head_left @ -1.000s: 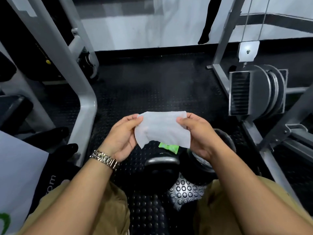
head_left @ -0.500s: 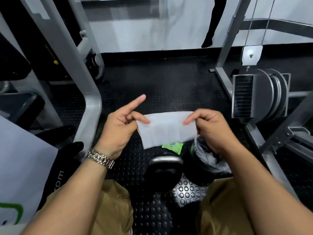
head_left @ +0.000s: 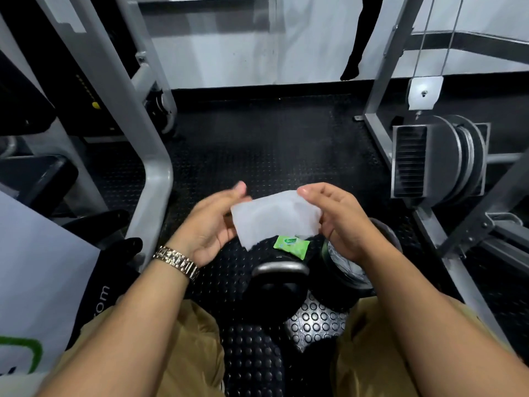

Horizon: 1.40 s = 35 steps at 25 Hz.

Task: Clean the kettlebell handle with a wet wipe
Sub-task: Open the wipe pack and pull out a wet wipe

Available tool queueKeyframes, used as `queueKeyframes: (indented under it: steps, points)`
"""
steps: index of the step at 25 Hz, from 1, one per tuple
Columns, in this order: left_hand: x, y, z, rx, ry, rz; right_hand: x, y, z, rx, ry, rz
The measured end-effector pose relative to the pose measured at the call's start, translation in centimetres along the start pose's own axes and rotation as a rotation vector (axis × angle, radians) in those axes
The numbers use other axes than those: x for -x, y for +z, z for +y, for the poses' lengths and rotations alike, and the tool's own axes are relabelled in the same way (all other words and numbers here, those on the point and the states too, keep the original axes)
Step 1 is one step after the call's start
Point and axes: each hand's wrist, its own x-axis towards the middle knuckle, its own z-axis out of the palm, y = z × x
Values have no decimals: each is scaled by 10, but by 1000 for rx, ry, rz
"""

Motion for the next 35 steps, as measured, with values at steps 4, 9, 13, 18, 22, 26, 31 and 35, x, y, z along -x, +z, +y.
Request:
queueKeyframes:
  steps: [4,9,13,18,22,26,31,35]
  points:
    - [0,1,-9,-237,-283,-206,-6,-4,9,117,7,-60]
    - [-1,3,-18,-448,-170,-436,-3,1,5,259,-14,-233]
    - [0,8,-21,-464,-91,-402,-2,4,6,290,-4,-205]
    - [-2,9,-24,-483,-82,-309,-8,2,11,255,-13,-123]
    - [-3,9,-30,-442,-143,-327,-9,4,18,279,-36,-110]
    - [-2,10,-33,-352,-159,-359,-8,8,17,210,-18,-92]
    - [-5,7,-25,-73,-93,-273,-9,10,25,-32,236,-55]
    - [-4,7,-20,-37,-130,-266,-5,16,38,14,444,-205]
